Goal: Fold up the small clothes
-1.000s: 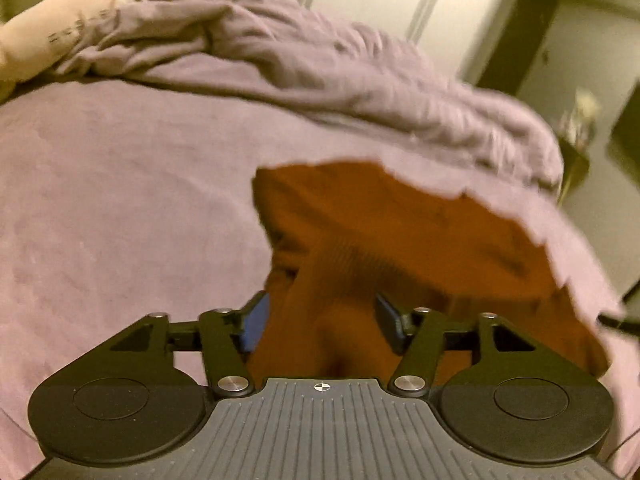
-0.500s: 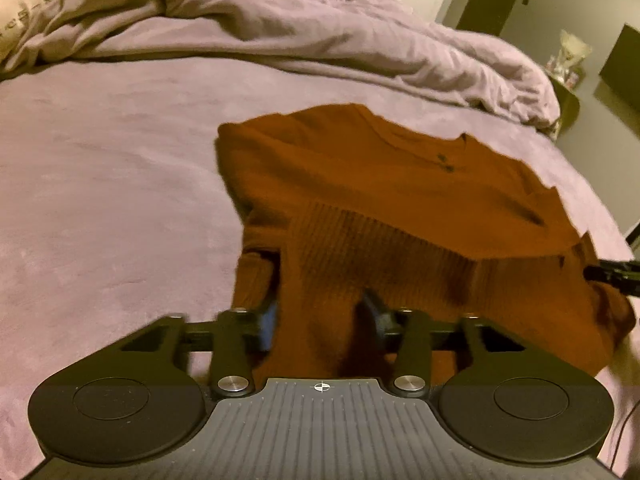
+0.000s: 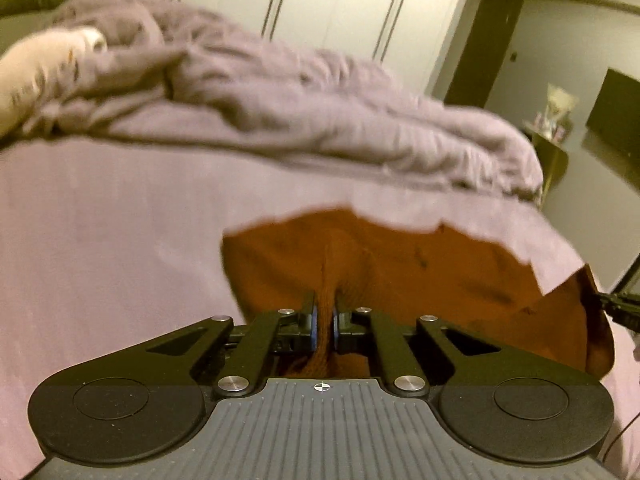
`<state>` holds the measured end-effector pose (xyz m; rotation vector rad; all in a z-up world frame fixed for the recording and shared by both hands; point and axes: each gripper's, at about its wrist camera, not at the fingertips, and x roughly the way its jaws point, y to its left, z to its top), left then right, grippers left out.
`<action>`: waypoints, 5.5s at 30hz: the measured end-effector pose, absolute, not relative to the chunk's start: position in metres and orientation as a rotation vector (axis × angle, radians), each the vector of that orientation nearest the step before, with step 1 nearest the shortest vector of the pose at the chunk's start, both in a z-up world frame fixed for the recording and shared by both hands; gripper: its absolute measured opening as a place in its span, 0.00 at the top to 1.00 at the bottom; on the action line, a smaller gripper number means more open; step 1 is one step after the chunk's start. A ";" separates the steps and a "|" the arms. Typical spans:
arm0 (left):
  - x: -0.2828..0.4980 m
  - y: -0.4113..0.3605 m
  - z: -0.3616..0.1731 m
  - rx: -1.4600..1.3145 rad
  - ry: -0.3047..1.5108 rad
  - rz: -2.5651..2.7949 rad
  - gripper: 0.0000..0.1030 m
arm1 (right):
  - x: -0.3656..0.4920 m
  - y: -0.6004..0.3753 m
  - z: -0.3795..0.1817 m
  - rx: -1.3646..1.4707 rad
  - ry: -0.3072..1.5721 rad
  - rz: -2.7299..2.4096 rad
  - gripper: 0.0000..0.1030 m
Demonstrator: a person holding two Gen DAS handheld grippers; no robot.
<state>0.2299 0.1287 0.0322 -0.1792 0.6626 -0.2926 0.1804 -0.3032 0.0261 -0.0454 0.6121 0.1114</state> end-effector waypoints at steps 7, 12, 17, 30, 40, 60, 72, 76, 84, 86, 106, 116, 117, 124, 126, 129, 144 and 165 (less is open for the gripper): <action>0.282 0.125 0.003 -0.222 0.718 -0.222 0.92 | 0.230 -0.307 0.013 0.024 0.622 -0.008 0.94; 0.290 0.120 -0.040 -0.189 0.822 -0.250 0.75 | 0.252 -0.309 -0.022 0.020 0.759 0.009 0.90; 0.292 0.123 -0.042 -0.199 0.817 -0.315 0.68 | 0.262 -0.307 -0.028 -0.019 0.788 0.055 0.80; 0.301 0.118 0.040 -0.094 0.578 -0.213 0.93 | 0.267 -0.286 0.030 -0.159 0.518 -0.013 0.94; 0.399 0.074 -0.021 -0.056 0.606 -0.002 0.92 | 0.373 -0.280 -0.004 -0.138 0.512 -0.229 0.94; 0.322 0.034 -0.037 -0.187 0.655 -0.162 0.27 | 0.306 -0.219 -0.027 0.012 0.544 0.104 0.81; 0.328 0.048 -0.071 -0.179 0.677 -0.057 0.31 | 0.293 -0.211 -0.068 -0.207 0.577 0.030 0.80; 0.327 0.070 -0.075 -0.061 0.672 0.024 0.33 | 0.291 -0.264 -0.069 -0.122 0.609 -0.107 0.69; 0.296 0.100 -0.057 -0.130 0.692 -0.002 0.29 | 0.253 -0.277 -0.044 -0.064 0.604 -0.073 0.70; 0.288 0.100 -0.056 -0.153 0.690 -0.047 0.21 | 0.237 -0.274 -0.042 -0.084 0.597 -0.048 0.70; 0.265 0.169 -0.066 -0.639 0.926 -0.252 0.25 | 0.188 -0.272 -0.024 0.113 0.637 0.019 0.72; 0.314 0.189 -0.094 -0.904 0.934 -0.268 0.62 | 0.220 -0.215 -0.028 0.018 0.668 0.117 0.73; 0.316 0.187 -0.094 -0.898 0.932 -0.268 0.66 | 0.220 -0.211 -0.028 0.009 0.661 0.113 0.75; 0.313 0.187 -0.088 -0.867 0.896 -0.268 0.76 | 0.231 -0.179 -0.049 -0.144 0.679 0.118 0.80; 0.311 0.186 -0.082 -0.857 0.879 -0.274 0.77 | 0.230 -0.176 -0.045 -0.149 0.677 0.112 0.87; 0.311 0.185 -0.076 -0.845 0.865 -0.277 0.77 | 0.224 -0.176 -0.034 -0.093 0.632 0.119 0.89; 0.319 0.167 -0.039 -0.795 0.841 -0.272 0.78 | 0.187 -0.220 -0.023 0.030 0.573 0.102 0.89; 0.265 -0.063 -0.003 -0.296 0.764 -0.632 0.35 | 0.153 -0.310 -0.021 0.209 0.575 -0.098 0.88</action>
